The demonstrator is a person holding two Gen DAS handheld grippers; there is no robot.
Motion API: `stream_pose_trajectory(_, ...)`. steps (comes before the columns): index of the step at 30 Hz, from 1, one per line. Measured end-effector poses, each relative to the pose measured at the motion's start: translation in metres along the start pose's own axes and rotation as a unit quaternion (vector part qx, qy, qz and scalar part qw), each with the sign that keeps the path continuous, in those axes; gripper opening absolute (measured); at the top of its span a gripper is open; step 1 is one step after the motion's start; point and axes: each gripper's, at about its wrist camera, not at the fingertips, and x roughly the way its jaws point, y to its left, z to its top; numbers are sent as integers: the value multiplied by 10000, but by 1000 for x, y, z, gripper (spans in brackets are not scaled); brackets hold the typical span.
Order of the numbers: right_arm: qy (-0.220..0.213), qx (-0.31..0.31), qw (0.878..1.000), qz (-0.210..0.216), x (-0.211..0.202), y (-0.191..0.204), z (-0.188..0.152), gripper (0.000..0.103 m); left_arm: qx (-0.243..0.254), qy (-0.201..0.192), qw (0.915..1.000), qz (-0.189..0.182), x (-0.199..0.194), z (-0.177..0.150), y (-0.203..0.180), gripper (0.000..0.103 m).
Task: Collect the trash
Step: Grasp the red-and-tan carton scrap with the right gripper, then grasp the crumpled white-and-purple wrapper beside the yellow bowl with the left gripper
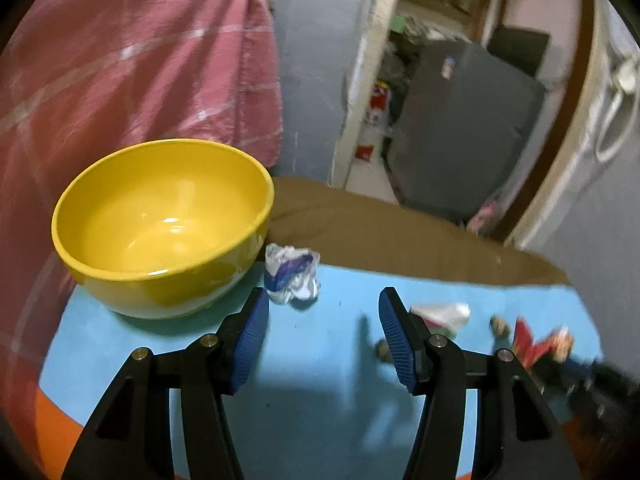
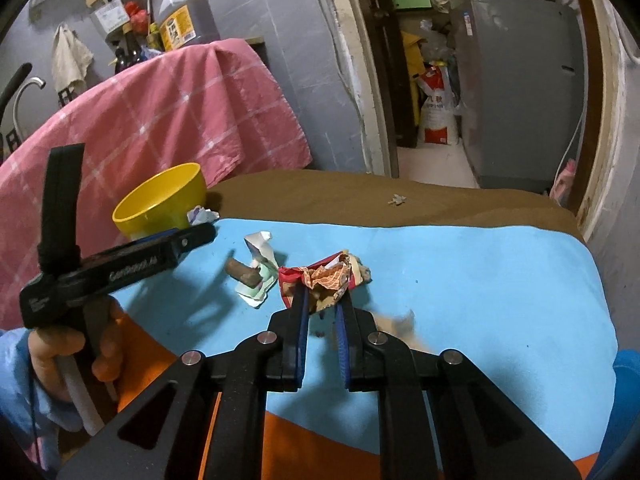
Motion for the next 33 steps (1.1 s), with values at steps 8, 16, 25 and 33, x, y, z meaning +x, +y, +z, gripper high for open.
stream_pose_trajectory(8, 95, -76, 9999, -3, -2, 1, -6, 11, -662, 188, 9975, 129, 14, 9, 12, 38)
stream_pose_trajectory(16, 88, -67, 9999, 29, -7, -3, -17, 12, -999, 257, 9945, 158, 14, 9, 23, 0)
stream_pose_trajectory(25, -59, -2, 10000, 61, -17, -9, -21, 13, -820, 189, 9964, -81, 0, 4, 23, 0)
stream_pose_trajectory(33, -70, -134, 9999, 22, -17, -7, -23, 13, -183, -3, 9996, -192, -17, -7, 12, 0)
